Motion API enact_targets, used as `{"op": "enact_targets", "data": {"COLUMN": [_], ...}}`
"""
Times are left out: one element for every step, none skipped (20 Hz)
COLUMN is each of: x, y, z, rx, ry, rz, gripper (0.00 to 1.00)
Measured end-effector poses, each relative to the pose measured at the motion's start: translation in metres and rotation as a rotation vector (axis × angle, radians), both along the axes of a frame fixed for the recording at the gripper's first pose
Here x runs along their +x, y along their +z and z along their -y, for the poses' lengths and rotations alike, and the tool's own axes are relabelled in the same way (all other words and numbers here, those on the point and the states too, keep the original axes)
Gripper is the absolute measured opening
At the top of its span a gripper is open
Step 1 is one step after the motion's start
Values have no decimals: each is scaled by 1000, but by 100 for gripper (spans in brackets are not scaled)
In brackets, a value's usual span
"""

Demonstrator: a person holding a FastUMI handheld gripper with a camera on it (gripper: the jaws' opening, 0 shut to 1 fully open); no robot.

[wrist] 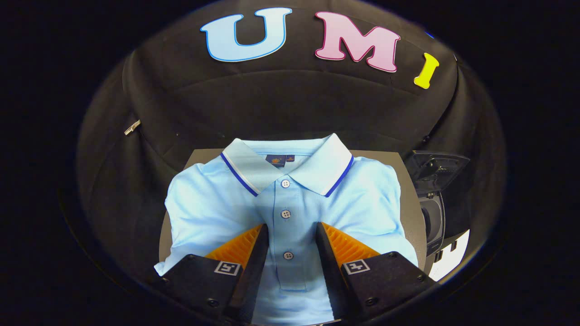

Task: Put the clothes into the washing machine and then close the washing machine lid.

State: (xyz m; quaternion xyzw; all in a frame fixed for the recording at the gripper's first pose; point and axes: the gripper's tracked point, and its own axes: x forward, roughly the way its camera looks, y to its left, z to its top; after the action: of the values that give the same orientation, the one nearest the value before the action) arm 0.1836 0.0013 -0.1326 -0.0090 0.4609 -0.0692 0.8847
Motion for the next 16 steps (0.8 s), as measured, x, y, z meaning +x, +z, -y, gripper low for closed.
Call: {"op": "enact_targets", "data": {"x": [0,1,1,2,2,4,4,2,6,2,4,0,-1,1,2,1], "y": [-1,-2,-1,2,2,2,2,2,4,3,4,6,6,10,13,20], "z": [1,1,1,5,5,7,6,6,9,8,9,8,8,8,9,8], "rx": [4,6,6,-12,-11,-4,5,10,1,8,21,38,47,51,44,35], "ry": [0,-3,-3,-13,0,-3,-6,-2,2,20,17,10,9,11,17,31], "rz": [-6,-12,-15,-10,-9,-6,0,-2,23,12,38,43,49,65,81,109], "gripper": [67,67,67,67,51,34,34,34,34,24,13,13,13,13,13,13]}}
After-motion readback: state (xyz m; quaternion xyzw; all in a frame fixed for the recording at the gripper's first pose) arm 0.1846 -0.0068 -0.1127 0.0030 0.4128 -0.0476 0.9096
